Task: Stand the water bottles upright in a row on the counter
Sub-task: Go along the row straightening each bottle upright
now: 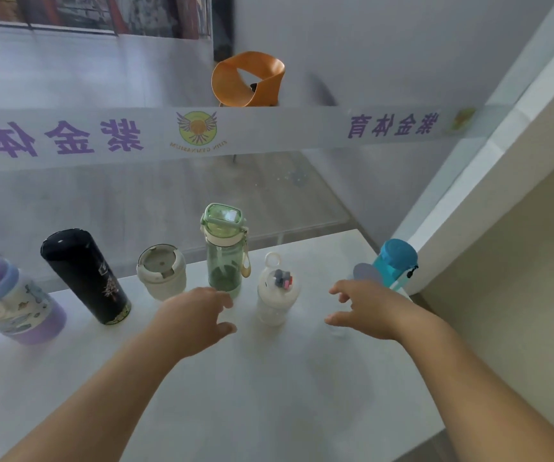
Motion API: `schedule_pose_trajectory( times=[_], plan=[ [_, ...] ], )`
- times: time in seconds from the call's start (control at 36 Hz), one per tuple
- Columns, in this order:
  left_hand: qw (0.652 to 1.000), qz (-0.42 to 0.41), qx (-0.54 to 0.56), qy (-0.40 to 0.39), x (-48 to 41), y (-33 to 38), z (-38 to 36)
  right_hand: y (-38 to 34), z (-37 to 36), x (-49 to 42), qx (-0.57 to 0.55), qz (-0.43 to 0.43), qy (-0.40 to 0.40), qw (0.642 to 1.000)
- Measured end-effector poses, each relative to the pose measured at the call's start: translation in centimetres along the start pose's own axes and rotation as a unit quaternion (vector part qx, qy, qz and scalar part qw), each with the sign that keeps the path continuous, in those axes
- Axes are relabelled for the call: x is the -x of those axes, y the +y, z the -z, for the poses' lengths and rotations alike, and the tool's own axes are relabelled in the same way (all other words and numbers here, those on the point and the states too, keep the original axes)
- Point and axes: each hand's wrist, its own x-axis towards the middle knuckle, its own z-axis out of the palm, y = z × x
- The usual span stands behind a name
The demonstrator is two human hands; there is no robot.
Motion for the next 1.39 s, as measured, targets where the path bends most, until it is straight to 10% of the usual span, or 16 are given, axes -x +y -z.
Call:
schedule_pose_trajectory(
  times=[0.33,0.72,1.39],
  plan=[
    [0.995,0.013,0.078,0.061,-4.7,5.2,-0.5,5.6,2.2,-1.6,0.05,0.158,0.204,0.965],
    [0.989,0.116,0.094,-0.009,-9.3,9.3,-4.9,10.0,3.9,-6.9,0.063,0.22,0.048,0.972],
    [0.982,0.138,0.097,0.081,-15.8,9.6,-4.7,8.8,9.5,-14.9,0.076,0.259,0.09,0.959]
  ],
)
